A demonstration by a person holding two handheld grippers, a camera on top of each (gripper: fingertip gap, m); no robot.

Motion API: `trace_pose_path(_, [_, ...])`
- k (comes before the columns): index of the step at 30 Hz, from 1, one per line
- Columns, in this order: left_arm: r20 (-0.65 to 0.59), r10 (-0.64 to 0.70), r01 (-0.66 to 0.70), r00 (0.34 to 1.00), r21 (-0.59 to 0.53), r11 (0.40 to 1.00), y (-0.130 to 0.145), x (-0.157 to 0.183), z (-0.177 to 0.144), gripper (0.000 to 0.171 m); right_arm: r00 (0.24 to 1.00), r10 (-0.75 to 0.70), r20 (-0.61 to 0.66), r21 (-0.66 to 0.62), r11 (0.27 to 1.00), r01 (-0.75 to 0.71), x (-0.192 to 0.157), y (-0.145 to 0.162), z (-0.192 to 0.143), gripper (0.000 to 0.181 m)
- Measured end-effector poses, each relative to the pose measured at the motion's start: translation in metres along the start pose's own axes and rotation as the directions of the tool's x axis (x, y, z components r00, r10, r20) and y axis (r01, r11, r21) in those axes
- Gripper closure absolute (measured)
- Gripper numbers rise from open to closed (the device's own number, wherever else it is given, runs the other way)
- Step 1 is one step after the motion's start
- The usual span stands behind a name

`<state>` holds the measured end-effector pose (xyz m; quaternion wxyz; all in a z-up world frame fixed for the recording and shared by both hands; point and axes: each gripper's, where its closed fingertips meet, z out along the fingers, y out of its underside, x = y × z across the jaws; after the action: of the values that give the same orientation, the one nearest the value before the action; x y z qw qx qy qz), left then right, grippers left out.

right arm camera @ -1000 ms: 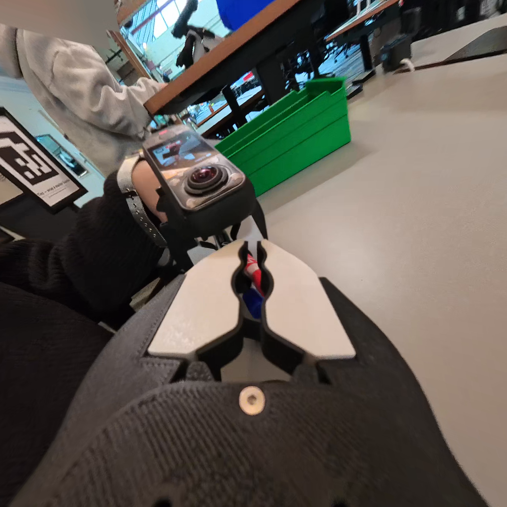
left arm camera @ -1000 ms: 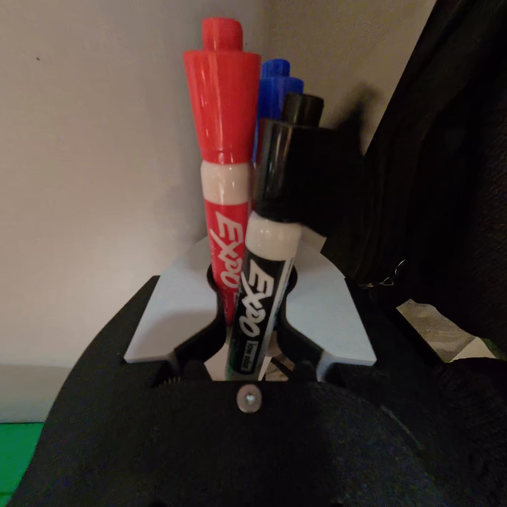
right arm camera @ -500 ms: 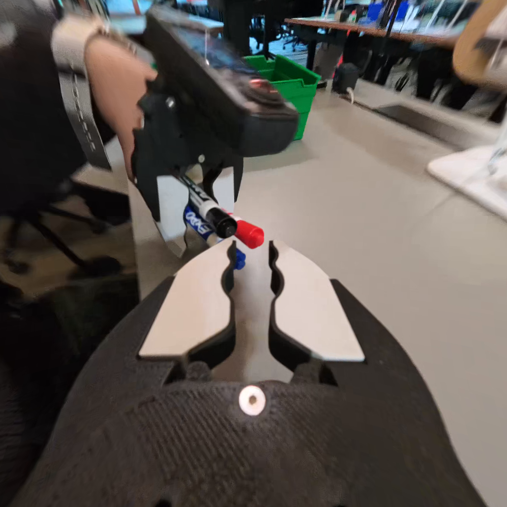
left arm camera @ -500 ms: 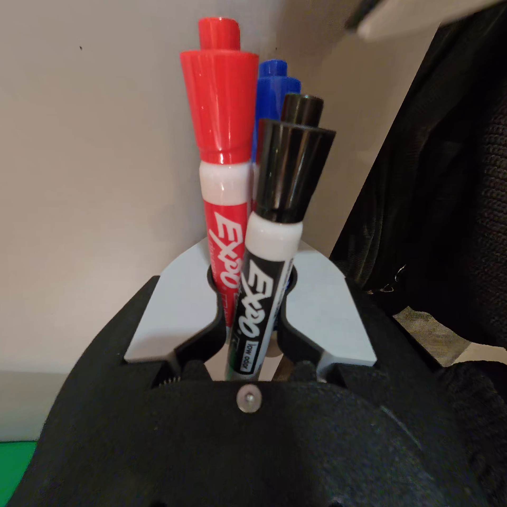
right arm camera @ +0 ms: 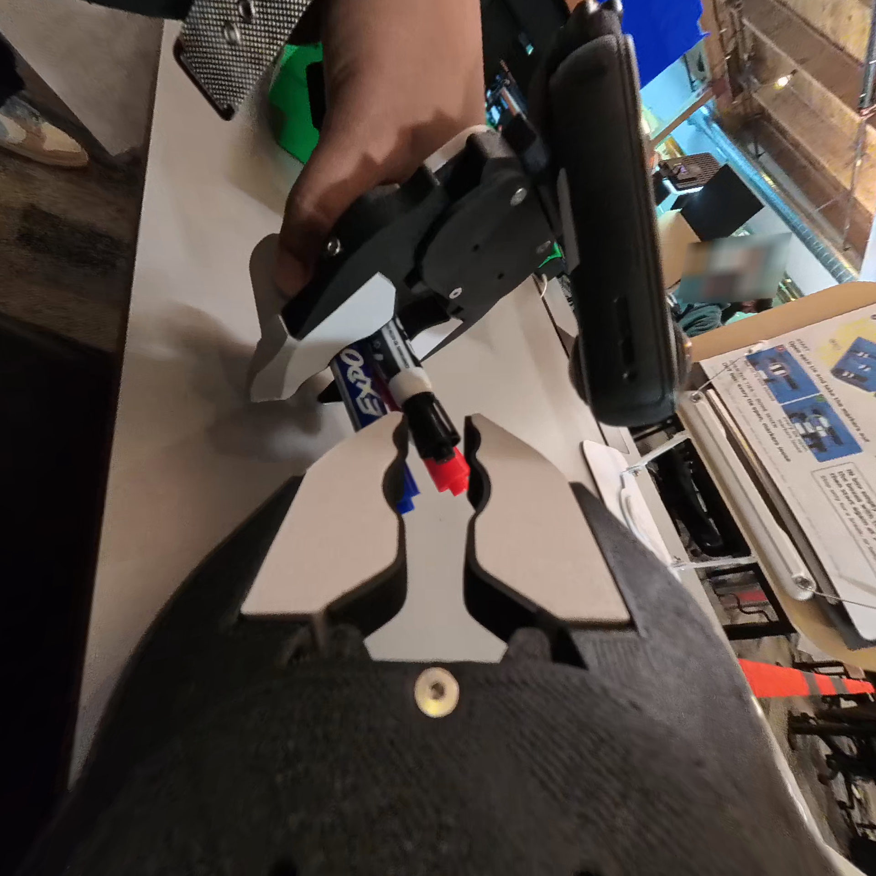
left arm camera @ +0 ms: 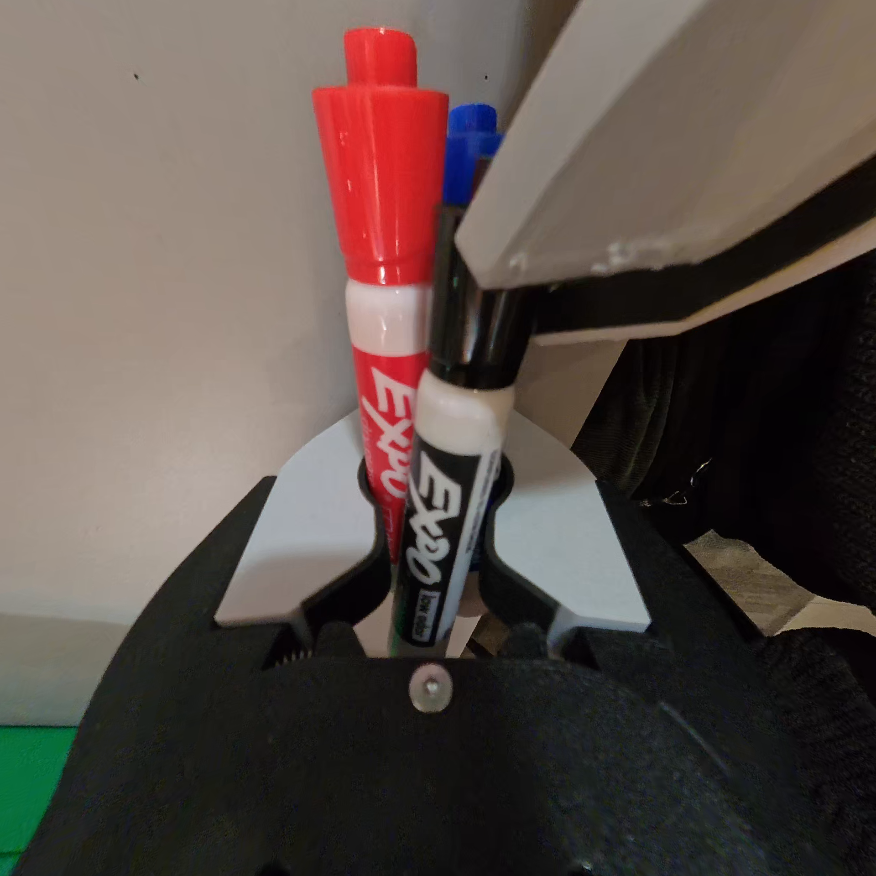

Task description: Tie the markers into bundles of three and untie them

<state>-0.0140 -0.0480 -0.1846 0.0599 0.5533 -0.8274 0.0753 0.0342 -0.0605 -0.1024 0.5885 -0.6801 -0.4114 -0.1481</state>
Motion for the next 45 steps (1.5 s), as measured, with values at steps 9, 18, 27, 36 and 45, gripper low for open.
trace_pose_path(9, [-0.009,-0.005,0.005,1.0,0.008,1.0,0.0,0.0,0.0,0.126,0.994,-0.101,0.035,-0.048,0.994,0.103,-0.002,0.018,-0.004,0.164])
trace_pose_path(18, [-0.025,0.018,-0.017,1.0,0.039,0.999,0.001,0.0,-0.001,0.126,0.997,0.078,0.015,0.048,0.996,-0.079,0.008,0.006,-0.014,0.148])
trace_pose_path(27, [-0.101,0.004,0.009,0.995,0.125,0.992,0.0,0.0,-0.002,0.127,0.69,0.717,0.098,0.006,0.693,-0.721,0.023,0.029,-0.018,0.148])
trace_pose_path(36, [-0.127,-0.013,0.033,0.992,0.152,0.988,-0.002,0.0,-0.003,0.126,0.471,0.874,-0.117,-0.041,0.47,-0.882,0.036,0.067,-0.011,0.181])
trace_pose_path(45, [-0.11,-0.032,0.046,0.993,0.126,0.991,-0.003,0.0,-0.003,0.127,0.449,0.826,-0.341,-0.14,0.428,-0.893,0.014,0.069,0.006,0.181])
